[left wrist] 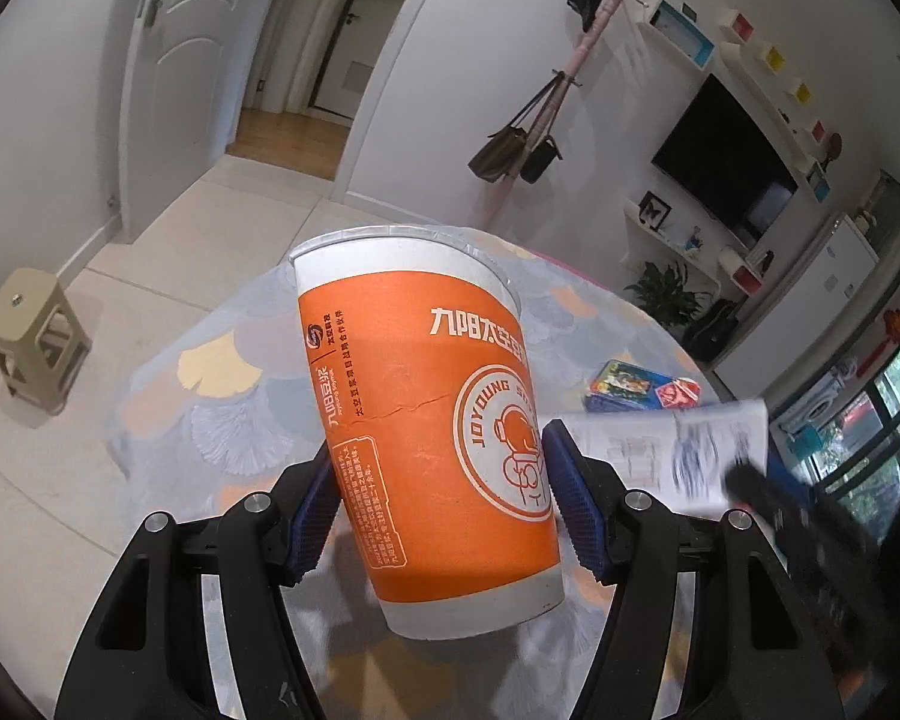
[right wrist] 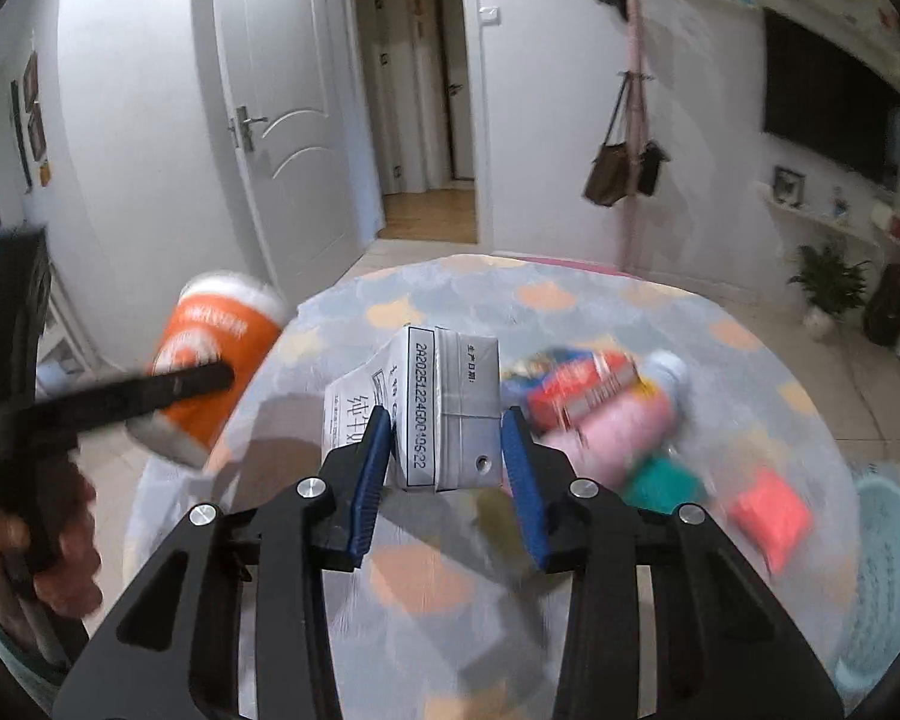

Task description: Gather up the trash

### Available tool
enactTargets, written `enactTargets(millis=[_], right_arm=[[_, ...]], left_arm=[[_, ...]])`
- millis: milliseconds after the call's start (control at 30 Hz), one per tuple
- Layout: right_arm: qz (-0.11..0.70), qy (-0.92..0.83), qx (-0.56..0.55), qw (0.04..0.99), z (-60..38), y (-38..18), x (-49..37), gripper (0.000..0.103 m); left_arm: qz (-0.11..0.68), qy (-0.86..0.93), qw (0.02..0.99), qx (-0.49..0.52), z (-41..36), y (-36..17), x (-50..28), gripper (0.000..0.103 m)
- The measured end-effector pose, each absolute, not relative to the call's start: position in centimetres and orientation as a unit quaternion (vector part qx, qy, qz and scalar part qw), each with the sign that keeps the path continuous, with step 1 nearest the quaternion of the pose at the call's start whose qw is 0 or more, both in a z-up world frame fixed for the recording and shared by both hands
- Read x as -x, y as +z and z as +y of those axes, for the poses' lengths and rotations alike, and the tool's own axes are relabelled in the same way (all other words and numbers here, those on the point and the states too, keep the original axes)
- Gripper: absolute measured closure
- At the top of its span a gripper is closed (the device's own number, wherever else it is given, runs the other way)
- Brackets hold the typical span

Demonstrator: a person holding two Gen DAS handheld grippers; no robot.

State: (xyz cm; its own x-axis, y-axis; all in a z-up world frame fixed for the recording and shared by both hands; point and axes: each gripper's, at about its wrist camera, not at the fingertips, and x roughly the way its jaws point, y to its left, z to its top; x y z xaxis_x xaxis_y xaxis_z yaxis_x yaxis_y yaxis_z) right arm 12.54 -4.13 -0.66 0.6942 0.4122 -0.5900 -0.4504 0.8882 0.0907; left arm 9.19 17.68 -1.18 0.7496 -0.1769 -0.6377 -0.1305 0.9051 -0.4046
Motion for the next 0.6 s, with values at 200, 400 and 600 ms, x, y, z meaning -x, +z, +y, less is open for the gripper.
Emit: enactTargets(millis=[200, 400, 600], right_arm=[[0.349, 0.213, -0.001, 0.913, -6.2, -3.2, -8.0, 0.068], [0.415, 0.23, -0.07, 0.877, -7.9, -5.8, -5.9, 0.068], [0.401, 0.233, -0.05, 0.884, -8.1, -5.4, -4.8, 0.063]], left_arm=[[0.349, -0.025, 0.911, 0.219, 17.1, -1.0, -8.3, 0.041], [0.343, -0.04, 0.915, 0.21, 15.8, -0.4, -7.5, 0.04], [0.339, -0.046, 0.917, 0.203, 15.4, -0.1, -6.9, 0.04]])
